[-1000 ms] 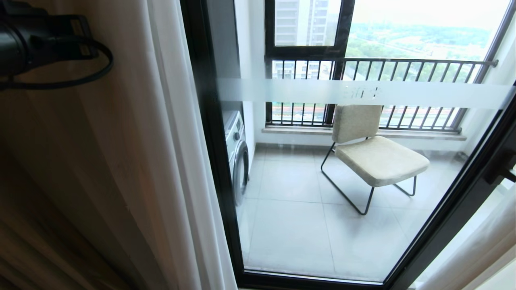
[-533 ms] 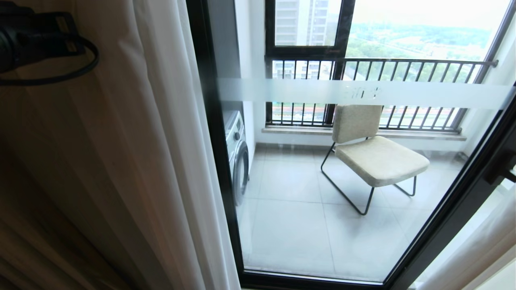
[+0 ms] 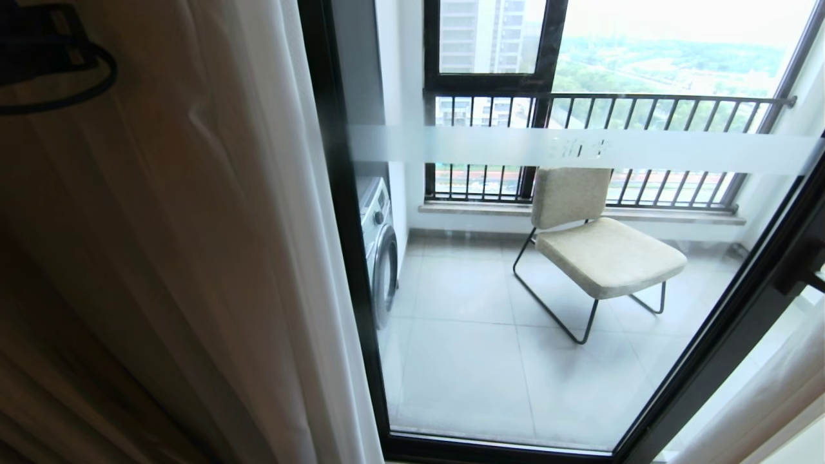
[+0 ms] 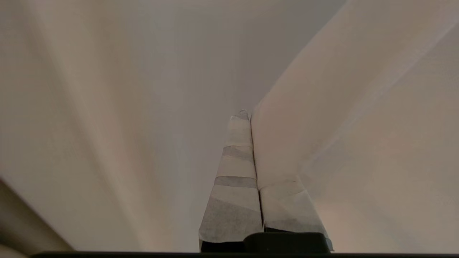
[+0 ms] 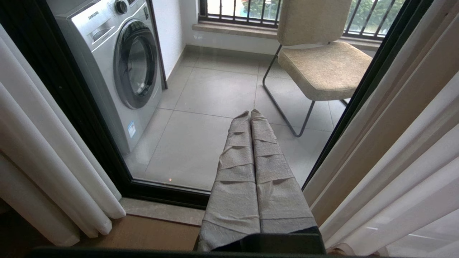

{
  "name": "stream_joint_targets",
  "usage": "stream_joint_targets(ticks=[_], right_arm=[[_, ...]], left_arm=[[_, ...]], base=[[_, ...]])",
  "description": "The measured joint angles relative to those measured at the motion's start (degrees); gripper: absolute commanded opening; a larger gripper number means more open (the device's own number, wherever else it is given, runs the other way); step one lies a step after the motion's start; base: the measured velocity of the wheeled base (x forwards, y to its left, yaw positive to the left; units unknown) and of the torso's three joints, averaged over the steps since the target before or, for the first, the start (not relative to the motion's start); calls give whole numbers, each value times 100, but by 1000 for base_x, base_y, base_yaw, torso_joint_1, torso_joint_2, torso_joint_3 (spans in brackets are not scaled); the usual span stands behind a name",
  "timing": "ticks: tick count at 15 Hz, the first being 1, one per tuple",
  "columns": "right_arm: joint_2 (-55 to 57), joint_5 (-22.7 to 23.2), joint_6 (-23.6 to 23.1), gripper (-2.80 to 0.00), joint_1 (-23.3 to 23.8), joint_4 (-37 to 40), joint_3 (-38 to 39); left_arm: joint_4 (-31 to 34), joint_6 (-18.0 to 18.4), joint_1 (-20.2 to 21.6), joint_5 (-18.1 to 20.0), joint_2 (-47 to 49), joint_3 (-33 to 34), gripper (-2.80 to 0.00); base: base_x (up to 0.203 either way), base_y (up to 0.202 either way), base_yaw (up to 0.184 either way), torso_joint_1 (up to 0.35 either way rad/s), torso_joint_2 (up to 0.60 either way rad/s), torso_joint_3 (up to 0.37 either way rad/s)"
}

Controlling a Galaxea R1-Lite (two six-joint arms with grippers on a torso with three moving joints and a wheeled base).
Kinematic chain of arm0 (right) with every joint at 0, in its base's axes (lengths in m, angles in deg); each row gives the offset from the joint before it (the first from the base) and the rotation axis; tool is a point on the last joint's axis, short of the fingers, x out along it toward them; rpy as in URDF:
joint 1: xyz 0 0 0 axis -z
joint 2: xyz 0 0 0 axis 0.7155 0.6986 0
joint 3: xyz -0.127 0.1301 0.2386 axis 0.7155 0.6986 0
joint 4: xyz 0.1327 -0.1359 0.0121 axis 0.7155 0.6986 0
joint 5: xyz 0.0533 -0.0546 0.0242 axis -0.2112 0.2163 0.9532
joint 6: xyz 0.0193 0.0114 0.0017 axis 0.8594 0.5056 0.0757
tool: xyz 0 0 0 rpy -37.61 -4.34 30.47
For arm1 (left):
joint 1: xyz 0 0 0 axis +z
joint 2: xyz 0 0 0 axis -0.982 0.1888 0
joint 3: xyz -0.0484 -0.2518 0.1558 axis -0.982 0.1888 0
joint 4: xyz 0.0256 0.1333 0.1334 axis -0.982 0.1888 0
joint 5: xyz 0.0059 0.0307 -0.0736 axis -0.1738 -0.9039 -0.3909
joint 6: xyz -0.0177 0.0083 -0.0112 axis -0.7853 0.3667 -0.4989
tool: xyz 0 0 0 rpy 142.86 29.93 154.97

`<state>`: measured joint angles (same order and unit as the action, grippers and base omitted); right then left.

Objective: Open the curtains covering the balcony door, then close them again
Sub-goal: Pull the inner curtains open on both sides

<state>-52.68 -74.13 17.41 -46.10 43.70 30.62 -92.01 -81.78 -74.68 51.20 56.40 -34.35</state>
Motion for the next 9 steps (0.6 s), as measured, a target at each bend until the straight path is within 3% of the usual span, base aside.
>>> stream_joint_targets(ticks=[3, 9], right_arm=[[0, 1, 0, -280, 0, 0, 0], [0, 1, 0, -280, 0, 0, 0]], left_arm=[[0, 2, 834, 390, 308, -405, -280], [-20, -19, 2614, 1542, 1013, -1045, -280]], base=[[0, 0, 0, 0, 0, 0], [0, 0, 0, 0, 0, 0]])
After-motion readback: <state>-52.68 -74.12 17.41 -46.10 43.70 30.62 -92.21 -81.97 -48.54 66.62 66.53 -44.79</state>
